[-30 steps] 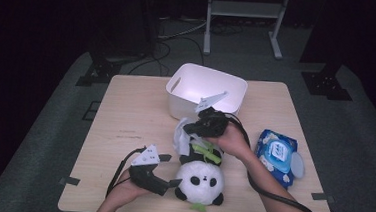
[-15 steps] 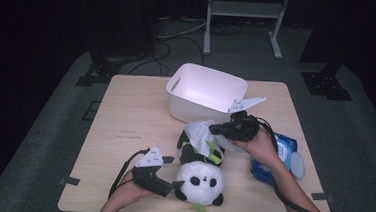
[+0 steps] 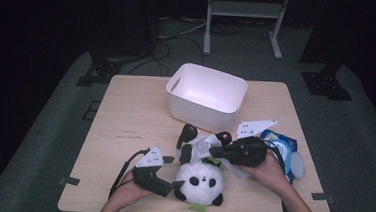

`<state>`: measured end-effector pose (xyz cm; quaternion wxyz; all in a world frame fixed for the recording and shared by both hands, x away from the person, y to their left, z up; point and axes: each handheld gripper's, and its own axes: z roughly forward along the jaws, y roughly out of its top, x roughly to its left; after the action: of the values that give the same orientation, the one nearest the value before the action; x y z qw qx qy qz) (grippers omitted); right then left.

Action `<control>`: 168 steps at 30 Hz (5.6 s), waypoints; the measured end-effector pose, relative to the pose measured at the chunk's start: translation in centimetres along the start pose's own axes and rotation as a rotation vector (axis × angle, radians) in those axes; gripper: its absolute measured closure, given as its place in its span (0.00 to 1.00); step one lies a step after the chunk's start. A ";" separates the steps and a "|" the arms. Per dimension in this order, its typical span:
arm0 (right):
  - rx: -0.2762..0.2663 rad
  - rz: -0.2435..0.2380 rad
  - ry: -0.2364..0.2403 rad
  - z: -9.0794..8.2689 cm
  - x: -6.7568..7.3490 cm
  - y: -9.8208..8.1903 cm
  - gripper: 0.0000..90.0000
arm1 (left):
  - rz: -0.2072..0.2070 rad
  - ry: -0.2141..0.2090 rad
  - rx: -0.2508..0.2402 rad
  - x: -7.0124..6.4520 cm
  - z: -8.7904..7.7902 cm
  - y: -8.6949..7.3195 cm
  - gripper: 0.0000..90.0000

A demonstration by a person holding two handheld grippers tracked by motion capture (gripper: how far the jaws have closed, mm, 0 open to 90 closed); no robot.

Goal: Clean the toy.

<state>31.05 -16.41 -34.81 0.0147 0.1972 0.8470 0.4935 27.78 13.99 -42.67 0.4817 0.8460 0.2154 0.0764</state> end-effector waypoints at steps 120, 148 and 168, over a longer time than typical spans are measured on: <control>0.110 -0.030 0.001 2.1 1.4 -5.2 0.93 | 0.027 -0.057 0.002 -0.3 0.8 0.6 0.21; 0.083 0.037 -0.070 -2.2 -0.7 -6.1 0.96 | 0.338 -0.064 0.194 0.6 2.5 10.1 0.60; 0.065 0.091 -0.092 -4.0 -1.7 -7.5 0.96 | 0.432 -0.198 0.391 1.3 7.8 12.1 0.51</control>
<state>29.33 -23.54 -39.37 0.0247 0.2584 0.8510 0.4565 35.05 3.10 -36.54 0.3010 0.9522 -0.0066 0.0512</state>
